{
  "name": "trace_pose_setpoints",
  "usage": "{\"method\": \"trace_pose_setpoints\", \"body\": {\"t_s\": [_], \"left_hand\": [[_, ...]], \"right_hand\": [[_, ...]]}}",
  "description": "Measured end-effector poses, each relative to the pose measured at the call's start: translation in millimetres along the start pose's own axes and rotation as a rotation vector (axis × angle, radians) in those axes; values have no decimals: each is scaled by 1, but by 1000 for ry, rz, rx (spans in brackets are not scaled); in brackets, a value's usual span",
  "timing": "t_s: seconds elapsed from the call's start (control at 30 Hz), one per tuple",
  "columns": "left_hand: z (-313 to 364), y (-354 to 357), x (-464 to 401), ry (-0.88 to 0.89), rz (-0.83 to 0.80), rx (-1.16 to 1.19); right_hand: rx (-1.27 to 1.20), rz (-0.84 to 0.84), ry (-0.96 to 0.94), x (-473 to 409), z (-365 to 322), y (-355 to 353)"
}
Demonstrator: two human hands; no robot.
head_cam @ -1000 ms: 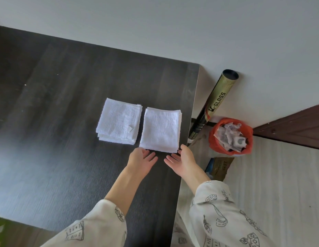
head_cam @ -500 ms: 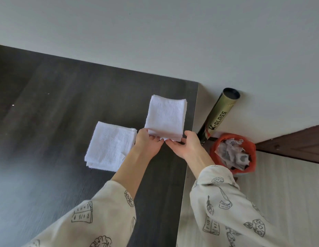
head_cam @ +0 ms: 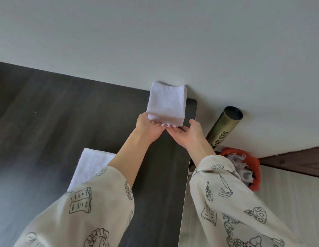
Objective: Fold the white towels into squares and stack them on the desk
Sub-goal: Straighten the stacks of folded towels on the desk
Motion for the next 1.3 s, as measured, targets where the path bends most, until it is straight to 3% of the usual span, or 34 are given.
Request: {"method": "trace_pose_setpoints", "body": {"t_s": [0.13, 0.3, 0.4, 0.57, 0.73, 0.83, 0.93, 1.07, 1.2, 1.3], "left_hand": [[0, 5, 5, -43, -94, 90], [-1, -17, 32, -32, 12, 16], [8, -38, 57, 36, 39, -210], [36, -81, 112, 276, 83, -625], [80, -165, 154, 500, 374, -852], [97, -216, 155, 459, 505, -921], [96, -237, 140, 323, 477, -1021], [72, -235, 119, 122, 202, -1080], [63, -222, 121, 190, -7, -1238], [69, -234, 129, 272, 126, -1374]], "right_hand": [[95, -37, 26, 4, 2, -1], [162, -46, 46, 18, 18, -18], [148, -72, 87, 37, 40, -28], [621, 26, 49, 78, 88, -60], [884, 15, 70, 102, 145, -74], [986, 42, 27, 103, 168, -69], [1041, 79, -27, 97, 184, -59], [1122, 93, -90, 83, 200, -44], [1199, 118, -136, 81, 206, -35], [1271, 129, -262, 88, 200, -29]]}}
Point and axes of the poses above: each hand's wrist, its own x-axis away from the middle knuckle, its own y-axis out of the palm, z = x × y, the point moved 9 cm from there along -x, towards the middle knuckle, and after that the axes turned 1 degree about -z, right-handed, at the moved point
